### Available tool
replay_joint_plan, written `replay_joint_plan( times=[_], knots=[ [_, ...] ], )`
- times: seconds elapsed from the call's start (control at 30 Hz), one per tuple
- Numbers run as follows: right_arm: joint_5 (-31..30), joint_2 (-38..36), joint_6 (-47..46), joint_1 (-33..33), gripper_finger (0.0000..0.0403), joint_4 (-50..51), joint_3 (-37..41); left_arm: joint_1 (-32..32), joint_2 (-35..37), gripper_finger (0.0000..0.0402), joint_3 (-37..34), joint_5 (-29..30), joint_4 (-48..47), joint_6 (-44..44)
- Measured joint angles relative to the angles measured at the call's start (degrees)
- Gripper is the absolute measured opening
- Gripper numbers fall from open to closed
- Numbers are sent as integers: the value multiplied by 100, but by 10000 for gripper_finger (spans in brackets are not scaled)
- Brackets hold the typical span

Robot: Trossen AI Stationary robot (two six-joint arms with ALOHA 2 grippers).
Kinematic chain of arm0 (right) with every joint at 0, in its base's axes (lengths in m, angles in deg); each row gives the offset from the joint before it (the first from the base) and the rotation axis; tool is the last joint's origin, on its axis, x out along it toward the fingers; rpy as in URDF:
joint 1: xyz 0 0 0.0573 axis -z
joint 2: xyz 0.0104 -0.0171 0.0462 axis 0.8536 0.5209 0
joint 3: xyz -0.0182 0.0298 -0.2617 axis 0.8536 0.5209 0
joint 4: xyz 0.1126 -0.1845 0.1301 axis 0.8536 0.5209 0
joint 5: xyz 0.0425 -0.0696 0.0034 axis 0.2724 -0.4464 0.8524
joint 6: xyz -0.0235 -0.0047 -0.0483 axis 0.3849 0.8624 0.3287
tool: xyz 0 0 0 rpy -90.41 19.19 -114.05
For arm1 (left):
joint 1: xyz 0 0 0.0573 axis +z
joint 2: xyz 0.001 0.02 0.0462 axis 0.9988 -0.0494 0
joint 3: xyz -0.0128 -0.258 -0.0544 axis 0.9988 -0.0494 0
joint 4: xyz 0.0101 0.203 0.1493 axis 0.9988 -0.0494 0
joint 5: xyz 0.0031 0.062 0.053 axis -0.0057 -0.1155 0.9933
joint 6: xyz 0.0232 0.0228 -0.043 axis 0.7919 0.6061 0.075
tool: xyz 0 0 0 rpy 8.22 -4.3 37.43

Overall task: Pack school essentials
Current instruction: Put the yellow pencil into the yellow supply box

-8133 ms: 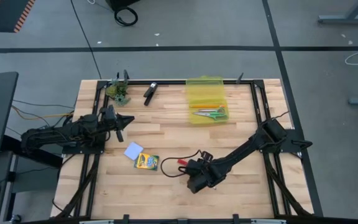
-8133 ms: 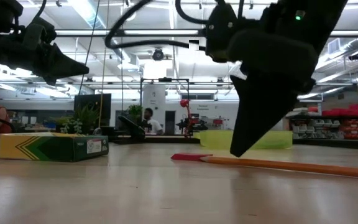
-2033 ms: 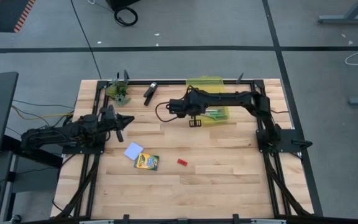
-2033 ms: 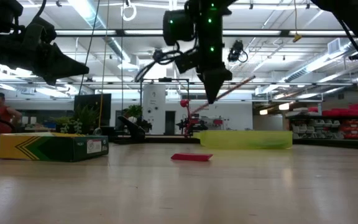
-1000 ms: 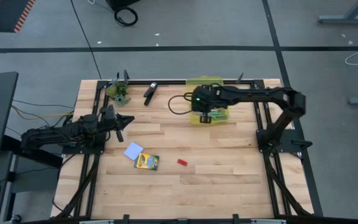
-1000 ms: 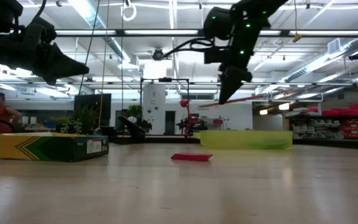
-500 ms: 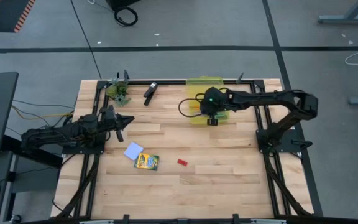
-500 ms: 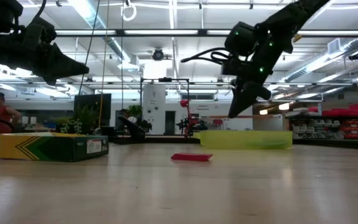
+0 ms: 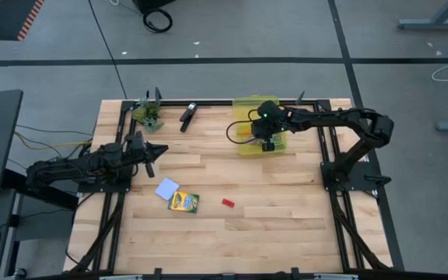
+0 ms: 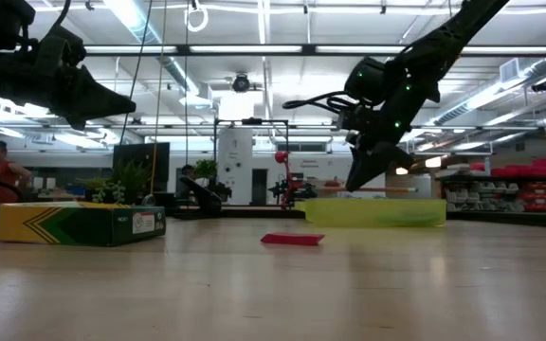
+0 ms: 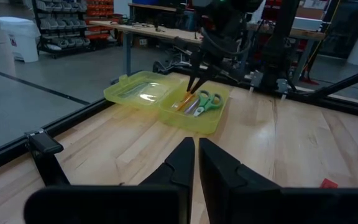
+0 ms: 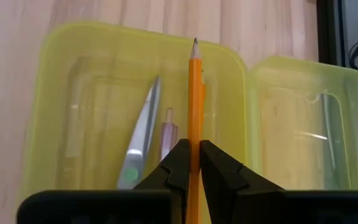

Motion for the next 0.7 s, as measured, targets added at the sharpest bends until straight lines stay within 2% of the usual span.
replay_joint_plan(
  times=[0.4,0.7],
  knots=[
    [620,249,260,370,41,-210,0,-1,0,33,0,-2,2,2],
    [639,315,551,466,41,-296,0,-1,-1,31,0,0,4,0]
  ],
)
